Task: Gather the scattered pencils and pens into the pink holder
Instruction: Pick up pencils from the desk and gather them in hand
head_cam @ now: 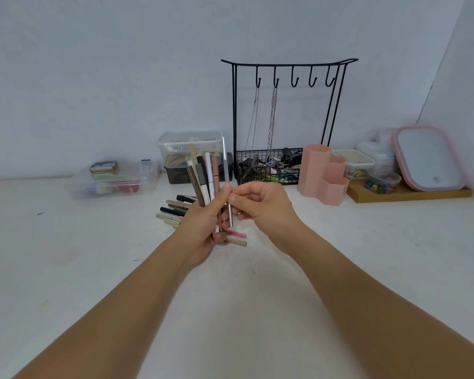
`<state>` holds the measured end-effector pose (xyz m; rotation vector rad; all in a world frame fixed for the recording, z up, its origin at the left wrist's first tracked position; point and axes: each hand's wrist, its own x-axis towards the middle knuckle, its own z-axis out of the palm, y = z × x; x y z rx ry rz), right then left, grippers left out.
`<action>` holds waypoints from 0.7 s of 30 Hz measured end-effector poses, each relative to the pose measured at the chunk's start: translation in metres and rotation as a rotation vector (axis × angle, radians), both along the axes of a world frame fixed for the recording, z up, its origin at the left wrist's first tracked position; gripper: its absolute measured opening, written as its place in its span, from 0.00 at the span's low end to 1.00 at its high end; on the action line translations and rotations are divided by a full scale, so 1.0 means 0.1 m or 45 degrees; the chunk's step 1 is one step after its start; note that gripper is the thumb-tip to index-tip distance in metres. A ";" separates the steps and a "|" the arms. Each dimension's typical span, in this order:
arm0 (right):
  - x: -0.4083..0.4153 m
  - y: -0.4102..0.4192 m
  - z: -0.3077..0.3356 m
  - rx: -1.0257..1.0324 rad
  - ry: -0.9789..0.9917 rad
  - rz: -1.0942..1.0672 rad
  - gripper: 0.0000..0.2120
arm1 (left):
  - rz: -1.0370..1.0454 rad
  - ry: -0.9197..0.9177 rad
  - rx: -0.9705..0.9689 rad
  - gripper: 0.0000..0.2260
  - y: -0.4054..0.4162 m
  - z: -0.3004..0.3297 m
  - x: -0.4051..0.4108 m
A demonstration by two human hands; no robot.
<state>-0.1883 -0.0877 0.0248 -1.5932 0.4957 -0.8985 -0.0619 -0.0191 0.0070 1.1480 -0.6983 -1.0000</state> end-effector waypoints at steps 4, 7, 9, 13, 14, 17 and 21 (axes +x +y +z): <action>0.04 0.05 -0.08 -0.041 -0.012 -0.040 0.04 | -0.025 -0.005 -0.026 0.37 -0.02 -0.02 -0.02; 0.04 0.02 -0.10 -0.094 0.011 -0.074 0.04 | -0.014 -0.021 0.043 0.29 0.00 -0.01 -0.02; 0.04 0.02 -0.10 -0.145 0.042 -0.069 0.04 | -0.026 -0.053 0.069 0.23 0.02 0.00 -0.03; 0.03 0.05 -0.05 -0.222 0.068 -0.031 0.05 | 0.022 -0.027 0.029 0.15 0.03 0.02 -0.02; 0.03 0.04 -0.02 -0.249 0.059 -0.046 0.05 | 0.035 -0.014 0.008 0.14 0.02 0.03 0.00; -0.04 -0.17 -0.06 -0.392 0.211 -0.331 0.10 | 0.049 -0.020 -0.034 0.10 0.00 0.05 0.03; -0.27 -0.50 -0.25 -0.750 0.771 -0.580 0.13 | 0.039 -0.036 -0.024 0.11 0.01 0.04 0.03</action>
